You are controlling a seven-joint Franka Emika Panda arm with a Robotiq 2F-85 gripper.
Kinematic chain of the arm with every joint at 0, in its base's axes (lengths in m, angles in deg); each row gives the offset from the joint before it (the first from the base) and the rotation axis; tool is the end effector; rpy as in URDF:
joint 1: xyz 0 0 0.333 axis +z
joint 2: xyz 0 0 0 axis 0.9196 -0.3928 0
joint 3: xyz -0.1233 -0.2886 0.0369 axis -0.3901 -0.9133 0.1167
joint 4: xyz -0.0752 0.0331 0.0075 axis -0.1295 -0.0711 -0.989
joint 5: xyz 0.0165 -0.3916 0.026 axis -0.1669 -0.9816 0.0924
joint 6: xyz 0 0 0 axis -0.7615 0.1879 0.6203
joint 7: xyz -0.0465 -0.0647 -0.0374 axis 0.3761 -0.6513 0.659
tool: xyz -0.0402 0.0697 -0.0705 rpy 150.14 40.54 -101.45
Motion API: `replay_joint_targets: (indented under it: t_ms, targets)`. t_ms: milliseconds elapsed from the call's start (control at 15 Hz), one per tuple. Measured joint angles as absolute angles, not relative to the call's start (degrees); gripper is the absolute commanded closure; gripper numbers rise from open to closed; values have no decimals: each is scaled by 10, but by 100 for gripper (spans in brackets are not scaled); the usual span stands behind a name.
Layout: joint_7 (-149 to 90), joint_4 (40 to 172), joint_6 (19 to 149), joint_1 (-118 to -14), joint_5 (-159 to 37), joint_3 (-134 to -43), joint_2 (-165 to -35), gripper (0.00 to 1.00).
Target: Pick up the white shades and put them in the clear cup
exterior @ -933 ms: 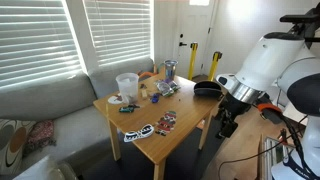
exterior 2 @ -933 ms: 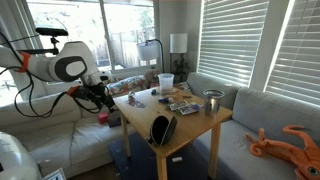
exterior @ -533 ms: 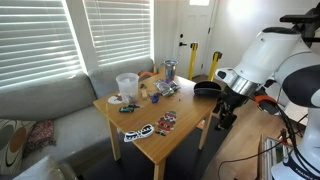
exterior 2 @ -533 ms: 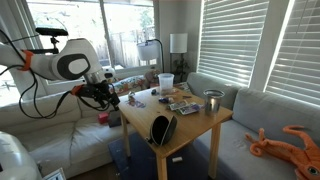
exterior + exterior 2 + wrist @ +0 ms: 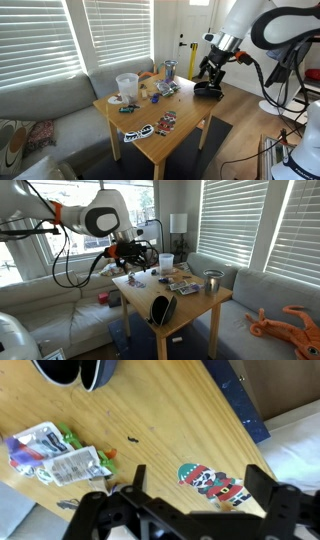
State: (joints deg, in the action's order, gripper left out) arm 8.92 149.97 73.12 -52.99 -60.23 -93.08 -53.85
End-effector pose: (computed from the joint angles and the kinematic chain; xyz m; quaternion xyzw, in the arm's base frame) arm 0.4225 0.0331 0.5349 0.9264 0.3486 0.1415 0.0157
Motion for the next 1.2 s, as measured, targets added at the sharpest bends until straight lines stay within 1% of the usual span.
replay_joint_targets:
  t_ms: [200, 533, 800, 1000, 1200]
  targets:
    - [166, 1405, 712, -501, -562, -932, -640, 0]
    - [212, 1265, 648, -501, -547, -879, -796, 0]
    - [219, 1242, 639, -511, -547, -872, -818, 0]
    - [123, 1238, 643, -533, -546, -838, -829, 0]
    - [10, 1207, 645, -529, -550, -789, -880, 0]
